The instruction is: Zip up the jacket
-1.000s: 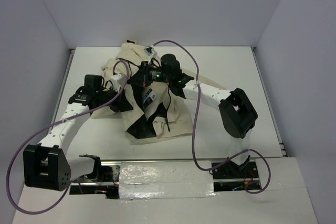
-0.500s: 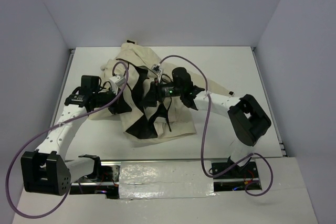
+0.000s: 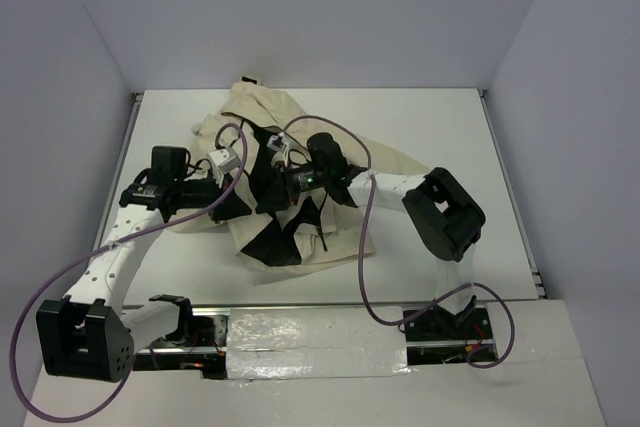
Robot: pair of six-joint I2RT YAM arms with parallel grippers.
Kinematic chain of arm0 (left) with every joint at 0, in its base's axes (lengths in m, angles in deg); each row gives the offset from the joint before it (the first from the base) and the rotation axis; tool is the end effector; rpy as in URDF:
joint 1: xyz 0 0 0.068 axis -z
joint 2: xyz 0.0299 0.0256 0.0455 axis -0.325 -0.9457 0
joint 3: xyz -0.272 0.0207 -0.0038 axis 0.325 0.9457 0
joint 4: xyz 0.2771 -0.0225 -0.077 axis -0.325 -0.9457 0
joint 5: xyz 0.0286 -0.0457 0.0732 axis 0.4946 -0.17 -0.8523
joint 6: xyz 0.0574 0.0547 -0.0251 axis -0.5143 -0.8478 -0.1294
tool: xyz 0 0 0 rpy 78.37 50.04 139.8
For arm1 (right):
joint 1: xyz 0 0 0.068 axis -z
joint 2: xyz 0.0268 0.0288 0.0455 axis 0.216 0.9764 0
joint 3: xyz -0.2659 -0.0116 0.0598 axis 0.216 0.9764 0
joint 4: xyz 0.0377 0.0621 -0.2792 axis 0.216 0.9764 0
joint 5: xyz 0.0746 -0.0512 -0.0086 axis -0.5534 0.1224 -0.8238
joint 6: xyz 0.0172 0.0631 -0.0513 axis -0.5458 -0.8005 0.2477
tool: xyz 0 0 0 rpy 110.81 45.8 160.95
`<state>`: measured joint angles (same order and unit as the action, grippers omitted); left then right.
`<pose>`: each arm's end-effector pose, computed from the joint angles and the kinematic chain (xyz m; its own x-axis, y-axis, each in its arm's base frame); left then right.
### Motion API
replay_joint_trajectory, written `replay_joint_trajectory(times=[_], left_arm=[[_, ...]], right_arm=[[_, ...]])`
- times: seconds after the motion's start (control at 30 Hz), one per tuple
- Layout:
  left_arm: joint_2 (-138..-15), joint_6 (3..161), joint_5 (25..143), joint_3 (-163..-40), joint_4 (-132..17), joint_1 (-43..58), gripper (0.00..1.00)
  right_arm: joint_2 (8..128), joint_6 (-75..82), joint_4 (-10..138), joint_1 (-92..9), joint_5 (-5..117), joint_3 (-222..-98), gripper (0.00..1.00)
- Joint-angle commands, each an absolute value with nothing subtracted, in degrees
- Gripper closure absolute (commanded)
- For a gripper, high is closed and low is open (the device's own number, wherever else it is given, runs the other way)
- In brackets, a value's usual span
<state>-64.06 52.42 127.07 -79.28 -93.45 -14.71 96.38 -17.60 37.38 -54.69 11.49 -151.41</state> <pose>0.2581 -0.0762 0.2588 -0.5149 0.2284 -0.8263 0.7738 0.5387 -0.3333 0.3042 0.3540 0.1873 -0.6474 -0.2007 -0.7353 -0.7551 0.0383 0.6544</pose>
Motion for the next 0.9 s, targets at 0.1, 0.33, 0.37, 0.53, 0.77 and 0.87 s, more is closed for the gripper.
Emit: replay_joint_trajectory(times=[0.1,0.33,0.37,0.53,0.77,0.87], left_arm=[[-62.43,53.58,127.37,-78.08,-90.53,-15.18,0.94],[-62.96,50.79,115.86,-82.11,-97.54,-17.37,0.09],[-62.26,50.6,115.14,-82.73,-99.03,-20.34,0.01],[-61.63,53.06,112.86,-86.43,-102.29,-30.91,0.01],[-67.86,59.56,100.22,-79.67,-96.59,-31.27,0.56],[-79.44,59.31,99.93,-82.36,-97.54,-29.87,0.57]], right_arm=[[96.42,-18.91,31.6,-56.59,4.76,-153.23,1.0],[95.72,-25.15,22.38,-56.5,6.96,-147.95,1.0],[96.07,-25.68,21.49,-56.59,7.48,-147.51,1.0],[97.3,-27.01,19.02,-56.68,9.59,-147.07,1.0],[96.95,-26.74,21.56,-56.68,13.45,-146.72,1.0],[96.95,-26.83,21.83,-56.68,14.95,-145.84,1.0]])
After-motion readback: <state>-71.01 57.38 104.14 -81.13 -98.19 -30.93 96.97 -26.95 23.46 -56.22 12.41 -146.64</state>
